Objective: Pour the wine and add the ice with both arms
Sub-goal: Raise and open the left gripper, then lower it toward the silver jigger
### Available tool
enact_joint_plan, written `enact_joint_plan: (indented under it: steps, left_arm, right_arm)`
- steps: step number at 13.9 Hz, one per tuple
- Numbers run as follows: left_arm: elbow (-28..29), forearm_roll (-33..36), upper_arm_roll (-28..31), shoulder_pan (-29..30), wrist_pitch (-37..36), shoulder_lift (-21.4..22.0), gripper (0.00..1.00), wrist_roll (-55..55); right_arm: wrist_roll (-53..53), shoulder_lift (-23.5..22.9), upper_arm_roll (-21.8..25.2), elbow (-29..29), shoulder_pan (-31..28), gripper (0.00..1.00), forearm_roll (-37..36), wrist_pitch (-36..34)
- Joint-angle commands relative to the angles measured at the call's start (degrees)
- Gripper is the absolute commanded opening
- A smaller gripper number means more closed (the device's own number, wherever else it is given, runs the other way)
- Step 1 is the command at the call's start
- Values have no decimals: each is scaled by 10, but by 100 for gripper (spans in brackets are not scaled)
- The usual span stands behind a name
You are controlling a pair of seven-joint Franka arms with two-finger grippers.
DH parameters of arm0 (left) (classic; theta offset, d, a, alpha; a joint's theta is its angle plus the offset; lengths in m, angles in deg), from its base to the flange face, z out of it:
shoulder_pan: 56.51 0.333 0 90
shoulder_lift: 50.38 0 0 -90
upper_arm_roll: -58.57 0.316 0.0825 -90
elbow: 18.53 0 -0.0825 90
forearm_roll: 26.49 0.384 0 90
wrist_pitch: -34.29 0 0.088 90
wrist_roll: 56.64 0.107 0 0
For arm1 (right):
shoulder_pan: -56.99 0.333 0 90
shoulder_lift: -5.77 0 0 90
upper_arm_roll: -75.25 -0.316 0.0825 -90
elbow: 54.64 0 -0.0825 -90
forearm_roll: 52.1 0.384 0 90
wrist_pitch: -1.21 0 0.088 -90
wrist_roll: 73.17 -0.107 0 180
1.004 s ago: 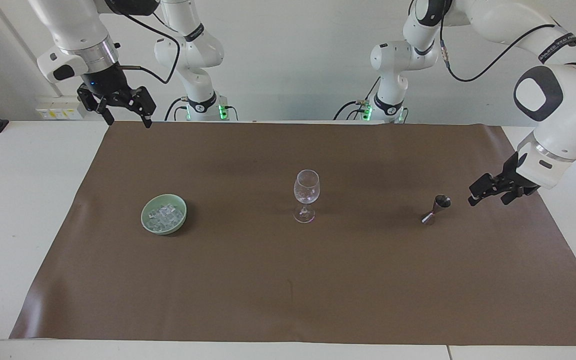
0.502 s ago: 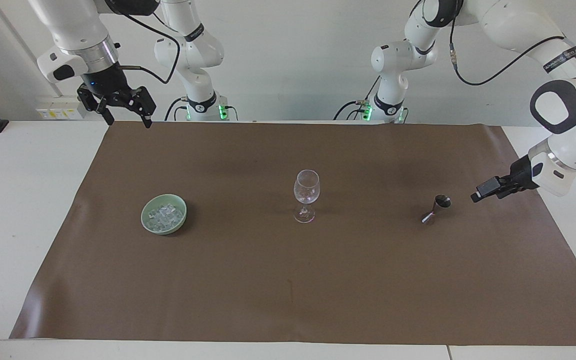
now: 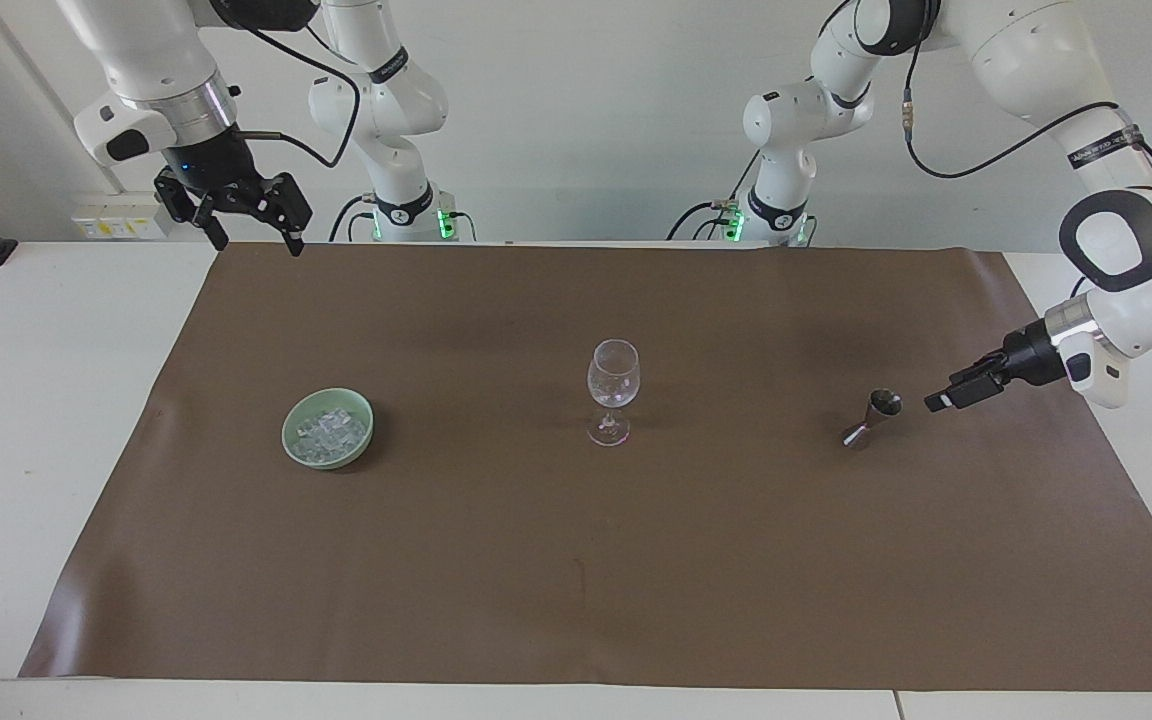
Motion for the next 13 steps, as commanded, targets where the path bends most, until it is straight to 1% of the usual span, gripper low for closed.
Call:
enact_joint_plan:
  steps: [1,3,7,10,13]
  left_arm:
    - [21,-55,-4,20,0,-6,100,-93]
    - [23,-75,-4,29,-2,-17,100,-125]
    - [35,-145,-4,60,-5,-38,100,-173]
    - [70,-189,-4,81,2,-39,100,-190]
    - [97,-228,-3,83,14,-39,100,-220]
  right_arm:
    - [11,9,0,-6,0,100,5,-7]
    - [11,9,0,-6,0,100,5,-7]
    - [11,9,0,-6,0,100,5,-7]
    - [11,9,0,-6,0,100,5,-7]
    - [11,9,0,-6,0,100,5,-7]
